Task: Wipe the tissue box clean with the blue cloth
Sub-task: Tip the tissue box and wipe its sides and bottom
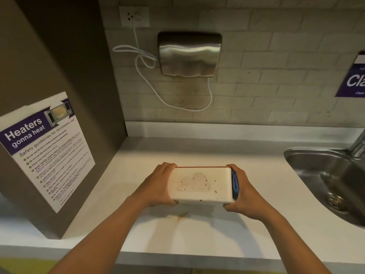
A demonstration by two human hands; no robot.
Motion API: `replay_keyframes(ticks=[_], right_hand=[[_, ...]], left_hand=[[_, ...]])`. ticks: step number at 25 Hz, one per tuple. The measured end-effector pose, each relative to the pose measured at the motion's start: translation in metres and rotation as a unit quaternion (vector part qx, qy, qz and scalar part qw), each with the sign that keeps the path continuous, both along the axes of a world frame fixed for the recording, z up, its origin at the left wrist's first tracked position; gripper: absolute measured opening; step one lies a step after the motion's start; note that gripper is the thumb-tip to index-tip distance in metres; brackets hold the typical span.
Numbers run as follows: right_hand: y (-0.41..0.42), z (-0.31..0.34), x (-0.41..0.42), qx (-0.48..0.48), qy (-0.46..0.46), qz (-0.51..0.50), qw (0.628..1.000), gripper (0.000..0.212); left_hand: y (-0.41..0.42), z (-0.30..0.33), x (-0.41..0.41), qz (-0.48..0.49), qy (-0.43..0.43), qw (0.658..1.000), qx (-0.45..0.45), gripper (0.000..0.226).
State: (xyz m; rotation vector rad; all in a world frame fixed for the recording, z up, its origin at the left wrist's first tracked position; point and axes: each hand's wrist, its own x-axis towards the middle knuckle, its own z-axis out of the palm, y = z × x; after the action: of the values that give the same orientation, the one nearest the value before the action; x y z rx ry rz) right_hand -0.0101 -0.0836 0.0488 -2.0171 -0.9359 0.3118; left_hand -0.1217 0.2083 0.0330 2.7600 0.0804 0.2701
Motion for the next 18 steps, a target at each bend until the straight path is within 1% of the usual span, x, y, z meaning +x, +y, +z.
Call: replay_keyframes(ticks=[3,7,10,18], right_hand=[[-0.003,-0.005,0.005,0.014,0.039,0.008,0.999,0.106],[-0.005,-0.009,0.005,0.028,0.066,0.006,0.997,0.102],[-0.008,-0.013,0.007,0.021,0.084,-0.001,0.996,0.099],[-0.021,-0.033,0.003,0.041,0.154,-0.077,0.984,0.084]], left_hand=[[-0.004,-0.003,0.000,0.008,-0.005,1.000,0.005,0.107],[-0.012,-0.001,0.002,0.017,0.012,1.000,0.020,0.111],[-0.018,-0.003,0.006,0.020,0.020,0.999,0.027,0.114],[-0.029,-0.003,0.016,0.022,0.033,0.999,0.038,0.111]])
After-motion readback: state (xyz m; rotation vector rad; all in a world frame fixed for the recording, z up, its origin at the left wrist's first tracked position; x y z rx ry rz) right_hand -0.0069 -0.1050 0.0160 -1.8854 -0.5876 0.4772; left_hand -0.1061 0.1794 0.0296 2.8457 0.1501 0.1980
